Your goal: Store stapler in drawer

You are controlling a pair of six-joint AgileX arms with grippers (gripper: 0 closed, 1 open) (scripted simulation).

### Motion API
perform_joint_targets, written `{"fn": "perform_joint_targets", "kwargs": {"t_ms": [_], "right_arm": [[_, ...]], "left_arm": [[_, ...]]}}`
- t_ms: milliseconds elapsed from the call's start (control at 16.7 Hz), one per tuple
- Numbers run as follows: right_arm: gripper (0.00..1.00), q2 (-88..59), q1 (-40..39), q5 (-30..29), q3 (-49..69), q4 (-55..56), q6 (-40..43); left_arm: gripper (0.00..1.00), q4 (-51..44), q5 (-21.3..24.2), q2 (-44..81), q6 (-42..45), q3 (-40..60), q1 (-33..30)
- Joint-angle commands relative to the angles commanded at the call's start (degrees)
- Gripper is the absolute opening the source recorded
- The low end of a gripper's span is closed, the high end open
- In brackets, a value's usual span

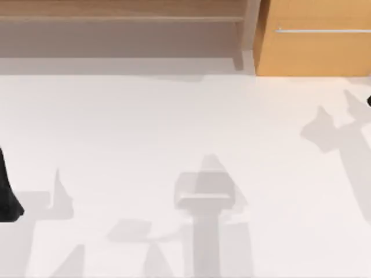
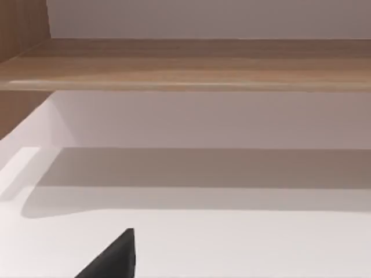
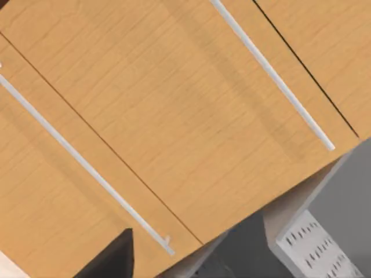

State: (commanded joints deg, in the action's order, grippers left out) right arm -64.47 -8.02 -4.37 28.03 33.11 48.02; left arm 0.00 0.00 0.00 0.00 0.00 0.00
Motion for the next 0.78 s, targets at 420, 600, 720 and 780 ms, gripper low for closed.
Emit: {"fn": "perform_joint_targets", "kwargs": {"t_ms": [420,600,720,780], "right_arm": [[1.00,-39.9,-2.2,-4.1,16.1,24.0,26.2],[1.00,-52.7,-2.2,-6.0,21.4,32.6,34.2],[1.00,-58.7,-2.2,-6.9,24.0,36.9,38.1],[1.00,-60.7,-2.2,-7.3,24.9,38.4,39.5]], "left_arm": [[1.00,0.0,0.0,0.0,0.0,0.0,0.0],[1.00,0.0,0.0,0.0,0.0,0.0,0.0],[1.00,0.0,0.0,0.0,0.0,0.0,0.0],[1.00,0.0,0.0,0.0,0.0,0.0,0.0]]}}
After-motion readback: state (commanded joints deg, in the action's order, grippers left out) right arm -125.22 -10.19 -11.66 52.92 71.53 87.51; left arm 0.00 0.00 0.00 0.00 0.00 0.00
